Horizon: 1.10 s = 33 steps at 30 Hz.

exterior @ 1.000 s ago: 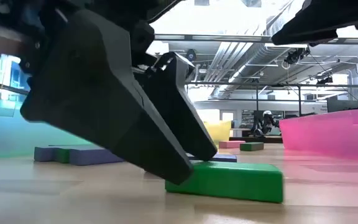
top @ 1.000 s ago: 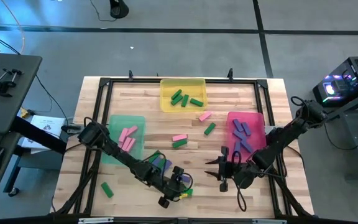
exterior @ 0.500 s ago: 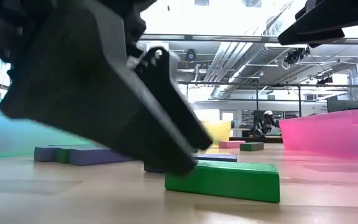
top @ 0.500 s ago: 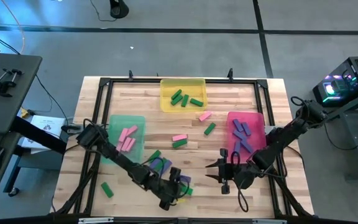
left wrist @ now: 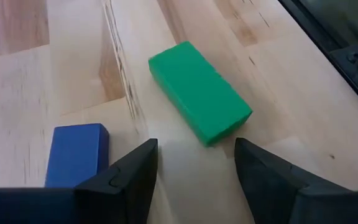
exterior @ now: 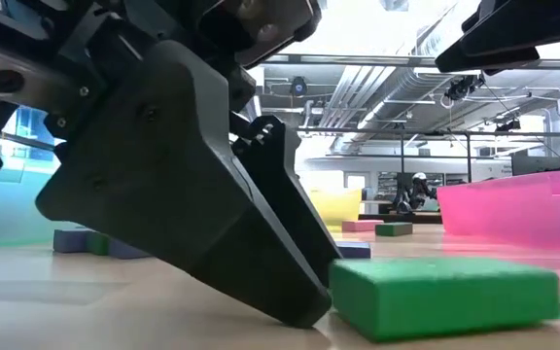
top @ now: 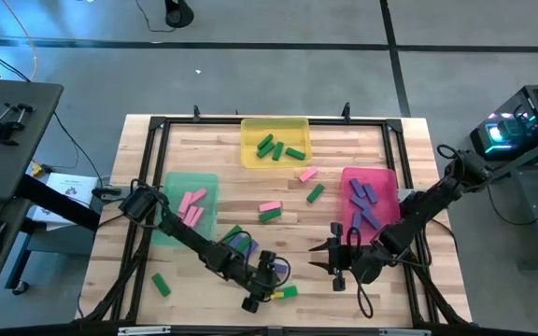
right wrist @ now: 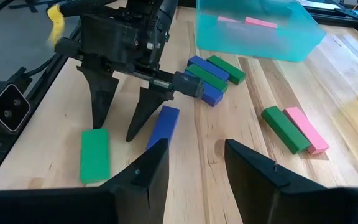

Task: Sort blocks
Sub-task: Put the green block into the yellow bin

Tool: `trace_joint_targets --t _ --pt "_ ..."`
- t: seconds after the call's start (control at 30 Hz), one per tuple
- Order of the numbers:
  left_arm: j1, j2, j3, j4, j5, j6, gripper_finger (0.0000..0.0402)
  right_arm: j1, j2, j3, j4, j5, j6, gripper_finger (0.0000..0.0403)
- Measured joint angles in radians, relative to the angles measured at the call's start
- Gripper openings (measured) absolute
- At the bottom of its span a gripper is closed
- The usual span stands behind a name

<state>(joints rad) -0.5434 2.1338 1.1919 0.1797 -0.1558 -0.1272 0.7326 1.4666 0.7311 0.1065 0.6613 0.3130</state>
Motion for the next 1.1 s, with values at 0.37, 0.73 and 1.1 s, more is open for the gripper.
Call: trace_joint_targets --t 0.37,0.73,1.1 --pt "0.003 -0.037 0.020 0.034 0.000 0.035 0.0190 0.000 0.000 0.000 -0.002 0.000 0.000 0.0140" --pt "-0.013 -0.037 0.055 0.037 -0.118 0.004 0.0229 0.022 0.000 0.000 -0.001 -0.010 0.036 0.0140" --pt "-0.103 -0.012 0.057 0.060 -0.319 -0.107 0.0230 0.137 0.000 0.000 0.003 0.043 0.072 0.0140"
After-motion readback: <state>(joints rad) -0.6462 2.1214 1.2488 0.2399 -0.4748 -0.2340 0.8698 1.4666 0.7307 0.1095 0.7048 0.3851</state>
